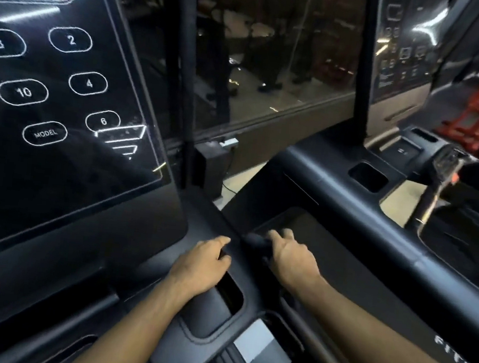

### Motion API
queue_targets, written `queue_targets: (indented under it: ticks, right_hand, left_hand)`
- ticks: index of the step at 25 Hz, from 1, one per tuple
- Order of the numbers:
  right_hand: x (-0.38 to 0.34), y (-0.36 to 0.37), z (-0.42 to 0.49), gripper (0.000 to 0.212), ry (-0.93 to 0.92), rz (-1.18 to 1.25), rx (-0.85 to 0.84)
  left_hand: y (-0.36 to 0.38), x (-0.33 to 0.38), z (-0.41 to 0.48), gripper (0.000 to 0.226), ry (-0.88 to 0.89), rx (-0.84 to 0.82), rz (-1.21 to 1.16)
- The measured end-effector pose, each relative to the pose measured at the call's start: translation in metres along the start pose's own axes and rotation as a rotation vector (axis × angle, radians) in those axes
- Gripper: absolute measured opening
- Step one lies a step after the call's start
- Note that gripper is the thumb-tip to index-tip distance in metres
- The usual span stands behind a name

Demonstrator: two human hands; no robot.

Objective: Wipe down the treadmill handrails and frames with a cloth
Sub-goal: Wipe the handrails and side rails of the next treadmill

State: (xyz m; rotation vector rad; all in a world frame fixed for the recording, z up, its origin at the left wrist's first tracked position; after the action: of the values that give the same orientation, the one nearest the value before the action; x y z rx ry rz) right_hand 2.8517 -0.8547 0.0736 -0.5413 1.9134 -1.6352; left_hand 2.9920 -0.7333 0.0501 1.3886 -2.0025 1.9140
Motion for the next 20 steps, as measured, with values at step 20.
queue_targets:
  ticks: [20]
  right_hand:
    - [-0.103, 0.082, 0.175, 0.050, -0.467, 0.641, -0.221]
  left_hand:
    - [-0.020, -0.014, 0.100, 0.063, -0.220, 0.343, 0.279]
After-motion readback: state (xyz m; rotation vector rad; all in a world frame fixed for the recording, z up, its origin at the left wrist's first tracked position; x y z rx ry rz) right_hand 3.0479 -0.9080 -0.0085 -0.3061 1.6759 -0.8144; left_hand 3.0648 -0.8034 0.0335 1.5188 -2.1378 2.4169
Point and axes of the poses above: each hand's wrist, its own z-axis towards the middle knuckle, its own y-axis out of the palm, x = y × z, the point moved 6 cm from there along z, towards the middle knuckle, and after that the axes turned 4 degrees about x, right-handed, at the moved point
